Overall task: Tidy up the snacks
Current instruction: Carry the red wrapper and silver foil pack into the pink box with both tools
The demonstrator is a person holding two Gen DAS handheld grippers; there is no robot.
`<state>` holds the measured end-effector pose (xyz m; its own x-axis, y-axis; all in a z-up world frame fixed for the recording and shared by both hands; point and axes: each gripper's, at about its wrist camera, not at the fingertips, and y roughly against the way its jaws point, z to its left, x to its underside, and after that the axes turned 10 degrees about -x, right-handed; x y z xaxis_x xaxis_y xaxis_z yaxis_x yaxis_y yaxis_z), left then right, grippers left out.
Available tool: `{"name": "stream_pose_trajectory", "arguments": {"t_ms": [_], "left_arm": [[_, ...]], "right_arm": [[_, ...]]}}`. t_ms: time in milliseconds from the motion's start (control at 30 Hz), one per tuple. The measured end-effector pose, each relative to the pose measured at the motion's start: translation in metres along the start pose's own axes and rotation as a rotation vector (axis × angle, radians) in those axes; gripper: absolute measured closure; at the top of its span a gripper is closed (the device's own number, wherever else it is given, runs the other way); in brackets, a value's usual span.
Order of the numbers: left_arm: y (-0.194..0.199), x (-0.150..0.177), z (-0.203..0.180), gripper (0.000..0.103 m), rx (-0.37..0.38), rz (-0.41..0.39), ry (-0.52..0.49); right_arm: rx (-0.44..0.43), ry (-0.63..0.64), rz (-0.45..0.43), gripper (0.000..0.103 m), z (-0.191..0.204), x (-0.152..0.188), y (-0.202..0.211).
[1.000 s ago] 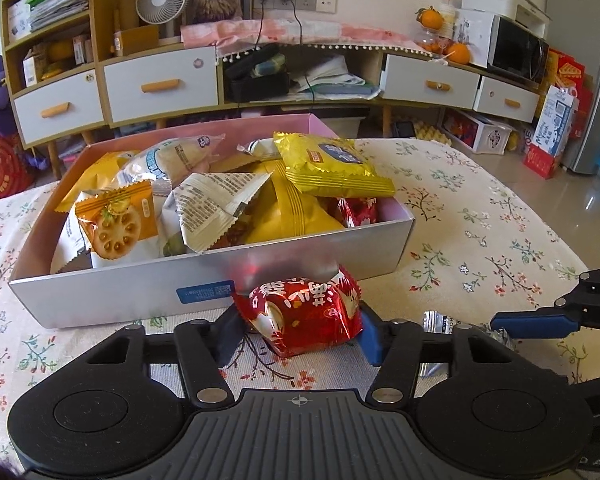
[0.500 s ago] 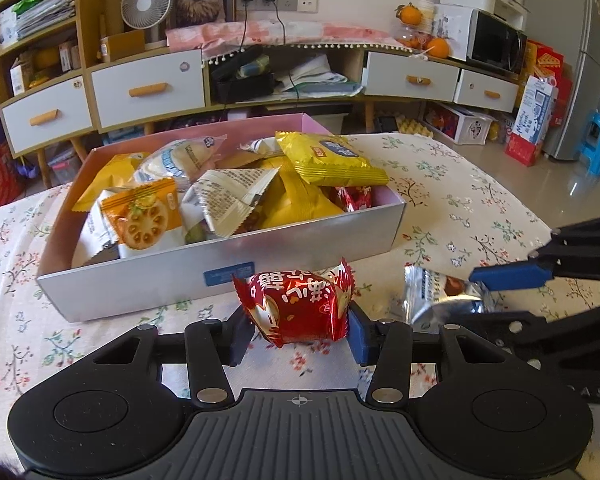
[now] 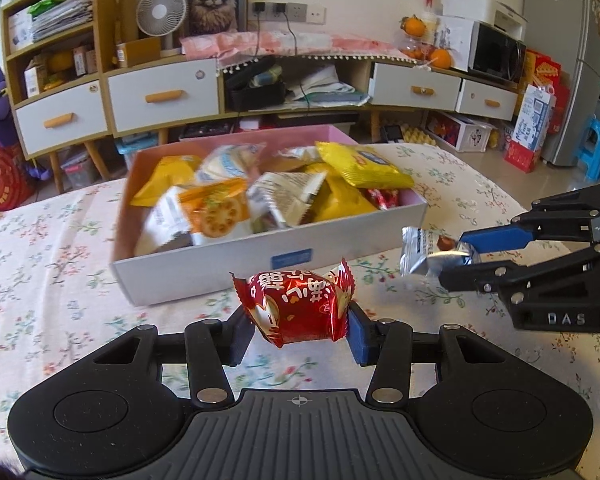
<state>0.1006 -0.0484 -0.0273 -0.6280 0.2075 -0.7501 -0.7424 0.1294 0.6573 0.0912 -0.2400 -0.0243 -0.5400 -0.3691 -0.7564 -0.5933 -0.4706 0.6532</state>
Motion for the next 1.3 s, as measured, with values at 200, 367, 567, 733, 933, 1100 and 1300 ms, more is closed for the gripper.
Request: {"name": "stream_pose_trajectory", "arguments": {"t_ms": [200,367,567,733,933,1100,1300], "left_arm": [[0.011,-0.008,0.02,0.058,-0.014,-0.024,0.035],[0.012,-0.022,0.035,0.057,-0.028,-0.05,0.041],[0.001,-0.045,0.049,0.057,-0.044,-0.084,0.062],[-0.019,-0.06,0.052,0.057,-0.018,-0.096,0.069],[-0.044,-0.073,0.041,0.057,0.032,-0.102,0.048],[-0.062,-0.075,0.034,0.057,0.037,-0.089,0.018],[-0.07,-0.072,0.039,0.053,0.062,-0.099,0.037]], "right_arm": [[0.005,-0.015,-0.045,0.071,0.005,-0.015,0.002],[0.024,-0.054,-0.085,0.071,0.003,-0.031,0.001],[0.043,-0.102,-0.131,0.071,-0.003,-0.055,-0.009],[0.054,-0.133,-0.147,0.071,-0.016,-0.074,-0.029],[0.081,-0.141,-0.116,0.071,-0.025,-0.078,-0.049],[0.086,-0.162,-0.112,0.071,-0.031,-0.081,-0.054],[0.094,-0.159,-0.102,0.07,-0.029,-0.08,-0.056]]}}
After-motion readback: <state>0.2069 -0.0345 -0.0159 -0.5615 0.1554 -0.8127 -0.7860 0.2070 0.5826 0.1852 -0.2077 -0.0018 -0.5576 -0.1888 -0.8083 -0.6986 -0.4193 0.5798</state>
